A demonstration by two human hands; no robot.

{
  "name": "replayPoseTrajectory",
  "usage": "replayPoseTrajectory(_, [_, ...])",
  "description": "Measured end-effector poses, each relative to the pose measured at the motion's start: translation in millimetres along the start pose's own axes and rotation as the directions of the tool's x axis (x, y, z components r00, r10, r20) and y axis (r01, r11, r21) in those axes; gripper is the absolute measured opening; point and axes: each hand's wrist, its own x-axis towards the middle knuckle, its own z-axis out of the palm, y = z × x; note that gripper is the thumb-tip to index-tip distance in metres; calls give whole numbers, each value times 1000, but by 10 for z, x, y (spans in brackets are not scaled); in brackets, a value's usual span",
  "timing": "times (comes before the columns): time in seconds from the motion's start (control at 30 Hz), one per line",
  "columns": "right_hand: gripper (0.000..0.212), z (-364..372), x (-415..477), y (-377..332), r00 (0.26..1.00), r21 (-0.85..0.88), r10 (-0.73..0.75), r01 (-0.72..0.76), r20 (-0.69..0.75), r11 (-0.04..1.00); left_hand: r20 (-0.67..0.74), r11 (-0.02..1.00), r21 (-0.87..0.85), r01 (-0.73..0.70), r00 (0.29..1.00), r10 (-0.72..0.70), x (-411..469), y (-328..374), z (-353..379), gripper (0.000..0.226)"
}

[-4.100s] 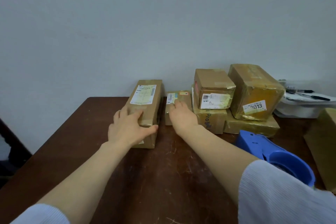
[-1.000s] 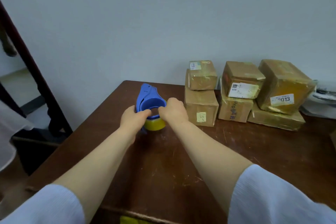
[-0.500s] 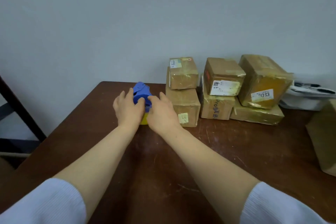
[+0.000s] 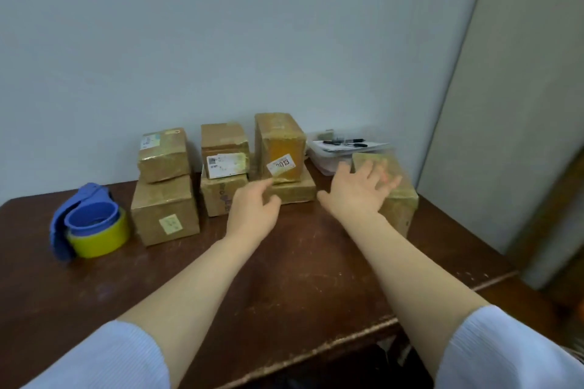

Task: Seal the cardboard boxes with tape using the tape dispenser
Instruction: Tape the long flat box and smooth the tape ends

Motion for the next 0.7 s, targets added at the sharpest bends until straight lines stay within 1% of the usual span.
replayPoseTrajectory(0.07, [91, 39, 96, 318, 995, -23, 103, -102, 17, 994, 54, 1000, 13, -5, 999, 4, -44, 103, 126, 41])
replayPoseTrajectory(0.13, [103, 114, 157, 545, 983, -3, 177, -177, 43, 984, 73, 1000, 19, 4, 997, -5, -70, 158, 190, 40])
replayPoseTrajectory(0.17, [103, 147, 175, 614, 979, 27, 197, -199, 58, 980, 75, 1000, 18, 12, 997, -13, -80, 174, 203, 40])
replayPoseTrajectory(0.23, [95, 171, 188, 673, 973, 120, 224, -230, 59, 966, 77, 999, 17, 31, 997, -32, -91, 189, 194, 39])
replayPoseTrajectory(0.3, [84, 150, 168, 666, 958, 274, 287, -274, -10, 922, 73, 998, 6, 54, 996, -55, -81, 187, 161, 39])
replayPoseTrajectory(0.33, [79, 120, 153, 644, 941, 384, 333, -286, -60, 878, 69, 998, -12, 67, 995, -66, -68, 186, 139, 39])
replayPoseTrajectory(0.37, [77, 75, 133, 612, 922, 503, 372, -273, -106, 820, 61, 996, -39, 75, 996, -72, -51, 189, 115, 38])
replayPoseTrajectory(0.43, [74, -67, 83, 546, 889, 696, 417, -178, -190, 696, 43, 990, -111, 91, 995, -87, -8, 218, 66, 38])
replayPoseTrajectory(0.5, [70, -258, 15, 472, 863, 816, 438, -54, -252, 575, 17, 972, -203, 118, 993, -117, 50, 275, 1, 39])
replayPoseTrajectory(0.53, [66, -352, -18, 430, 859, 867, 444, -2, -253, 498, 7, 955, -265, 133, 991, -137, 88, 303, -38, 41])
replayPoseTrajectory(0.57, [61, -448, -55, 384, 868, 911, 437, 40, -236, 411, -2, 927, -342, 152, 987, -162, 128, 330, -86, 45])
replayPoseTrajectory(0.63, [50, -622, -106, 282, 909, 966, 374, 93, -182, 243, -16, 844, -504, 180, 976, -218, 216, 371, -217, 54])
replayPoseTrajectory(0.67, [44, -692, -104, 225, 936, 984, 324, 90, -137, 156, -19, 795, -576, 193, 968, -249, 261, 383, -302, 60])
replayPoseTrajectory(0.7, [36, -750, -93, 157, 964, 997, 259, 53, -66, 59, -19, 742, -640, 200, 961, -275, 302, 386, -399, 68])
